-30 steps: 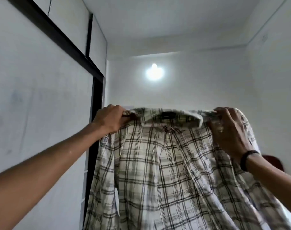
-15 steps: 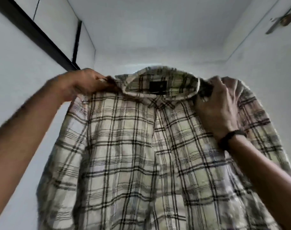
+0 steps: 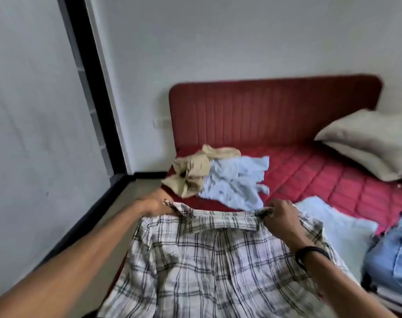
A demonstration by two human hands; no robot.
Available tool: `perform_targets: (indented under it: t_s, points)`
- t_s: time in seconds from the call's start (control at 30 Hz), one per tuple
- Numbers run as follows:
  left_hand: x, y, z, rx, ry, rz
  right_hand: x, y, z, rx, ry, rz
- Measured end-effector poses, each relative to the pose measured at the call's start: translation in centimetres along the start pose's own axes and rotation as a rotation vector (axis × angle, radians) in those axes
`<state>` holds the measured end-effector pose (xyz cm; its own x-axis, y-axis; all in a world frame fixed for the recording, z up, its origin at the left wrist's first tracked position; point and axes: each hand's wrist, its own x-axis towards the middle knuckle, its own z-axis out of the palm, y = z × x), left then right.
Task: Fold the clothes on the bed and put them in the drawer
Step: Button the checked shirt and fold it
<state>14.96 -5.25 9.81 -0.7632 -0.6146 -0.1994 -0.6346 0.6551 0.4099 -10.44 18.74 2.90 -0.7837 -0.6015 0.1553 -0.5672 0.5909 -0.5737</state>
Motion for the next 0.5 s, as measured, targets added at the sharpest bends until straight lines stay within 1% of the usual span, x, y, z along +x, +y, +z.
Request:
perform_targets:
  t_s: [0.07, 0.17, 0.23, 0.27, 0.33, 0.37, 0.4, 0.43, 0.5]
  points:
    - [4.2, -2.3, 2.7, -0.016, -0.018, -0.054, 1.6, 1.8, 2.6, 0.015, -0.04, 0.034]
    - [10.0, -5.8, 4.6, -0.05, -0.026, -0.108, 5.0, 3.0, 5.9, 0.032, -0.019, 0.039]
    - [12.9, -7.1, 5.7, -0.06, 0.064, -0.178, 7.7, 3.5, 8.4, 0.045, -0.02, 0.026]
    - [13.8, -7.2, 6.3, -0.053, 0.152, -0.221, 8.9, 3.6, 9.4, 0.053, -0.019, 0.03]
    - [14.1, -6.2, 8.2, 0.073, 0.336, -0.321, 9.7, 2.7, 10.7, 0.048, -0.027, 0.058]
    - [14.0, -5.5, 9.8, 0.137, 0.395, -0.306, 9.8, 2.3, 11.8, 0.043, -0.045, 0.062]
    - [13.3, -4.4, 11.5, 0.146, 0.413, -0.239, 9.1, 1.8, 12.4, 0.036, -0.081, 0.043]
    - [12.2, -3.2, 13.1, 0.085, 0.403, -0.138, 7.8, 1.2, 12.9, 0.027, -0.125, 0.004]
    - [9.9, -1.4, 17.0, -0.096, 0.304, 0.035, 4.4, 0.6, 14.0, 0.031, -0.286, -0.06]
